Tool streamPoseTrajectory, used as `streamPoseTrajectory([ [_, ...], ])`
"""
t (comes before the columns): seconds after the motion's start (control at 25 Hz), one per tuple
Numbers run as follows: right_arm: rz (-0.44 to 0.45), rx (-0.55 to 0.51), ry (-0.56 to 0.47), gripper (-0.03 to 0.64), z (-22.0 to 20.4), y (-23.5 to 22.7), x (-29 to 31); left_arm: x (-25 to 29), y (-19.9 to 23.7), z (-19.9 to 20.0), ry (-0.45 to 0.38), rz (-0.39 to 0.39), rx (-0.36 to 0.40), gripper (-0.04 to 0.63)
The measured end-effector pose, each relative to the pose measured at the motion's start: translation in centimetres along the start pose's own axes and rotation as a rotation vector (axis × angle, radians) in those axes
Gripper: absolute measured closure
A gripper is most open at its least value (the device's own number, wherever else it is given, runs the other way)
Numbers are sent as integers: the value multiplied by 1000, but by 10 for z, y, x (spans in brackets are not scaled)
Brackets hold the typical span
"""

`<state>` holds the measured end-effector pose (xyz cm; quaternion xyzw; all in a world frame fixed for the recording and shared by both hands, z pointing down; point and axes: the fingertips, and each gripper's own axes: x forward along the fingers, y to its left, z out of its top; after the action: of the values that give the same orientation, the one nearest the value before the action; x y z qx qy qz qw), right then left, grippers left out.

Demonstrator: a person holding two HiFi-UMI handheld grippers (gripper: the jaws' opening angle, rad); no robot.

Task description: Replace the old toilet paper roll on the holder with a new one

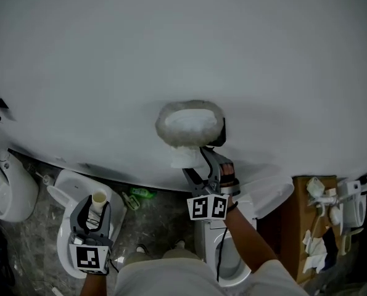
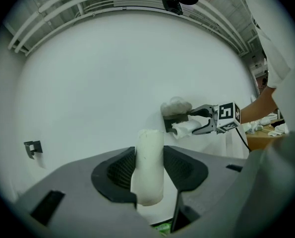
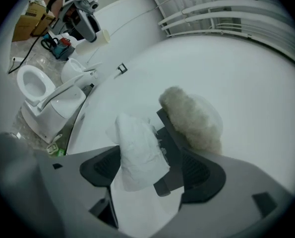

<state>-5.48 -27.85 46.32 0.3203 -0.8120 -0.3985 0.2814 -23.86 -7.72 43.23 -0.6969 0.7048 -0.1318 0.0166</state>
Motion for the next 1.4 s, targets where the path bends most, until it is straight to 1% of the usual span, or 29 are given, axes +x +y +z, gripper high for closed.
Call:
streamPoseTrajectory([
  [0.16,1,20,45,265,-1,0,-17,19,-8,16,-57,-70,-4,411],
  [0.24,7,35,70,265,-3,3,-26,25,-12,18,-62,-100,-6,411],
  [0.32,6,57,90,267,-3,6,-39,29,-14,22,-87,-123,-15,411],
  [0.4,-8,69,109,267,-1,7,-50,31,-12,22,-107,-143,-18,411],
  [0.52,-33,79,145,267,-1,8,-59,35,-9,22,-108,-168,-25,410],
  [0.68,-62,113,185,267,-4,10,-65,38,-8,23,-117,-203,-16,411],
  [0.88,-103,182,196,275,-5,10,-72,38,-1,28,-138,-222,-12,410],
  [0.92,-119,198,193,293,-6,8,-74,37,2,27,-140,-224,-9,411],
  [1.0,-151,237,195,378,-8,4,-79,38,9,26,-141,-227,-1,411],
  [1.08,-182,282,206,397,-11,-2,-86,39,14,25,-140,-228,4,411],
  [1.2,-241,357,217,494,-20,-11,-100,40,19,31,-154,-228,-3,411],
  [1.24,-262,388,216,534,-21,-16,-104,40,20,32,-158,-228,-3,411],
  [1.32,-297,460,210,592,-23,-26,-112,43,21,34,-160,-230,-3,411],
  [1.36,-311,500,205,612,-24,-31,-116,44,20,35,-161,-233,-3,411],
  [1.4,-321,545,198,617,-25,-35,-122,45,18,36,-162,-237,-3,411],
])
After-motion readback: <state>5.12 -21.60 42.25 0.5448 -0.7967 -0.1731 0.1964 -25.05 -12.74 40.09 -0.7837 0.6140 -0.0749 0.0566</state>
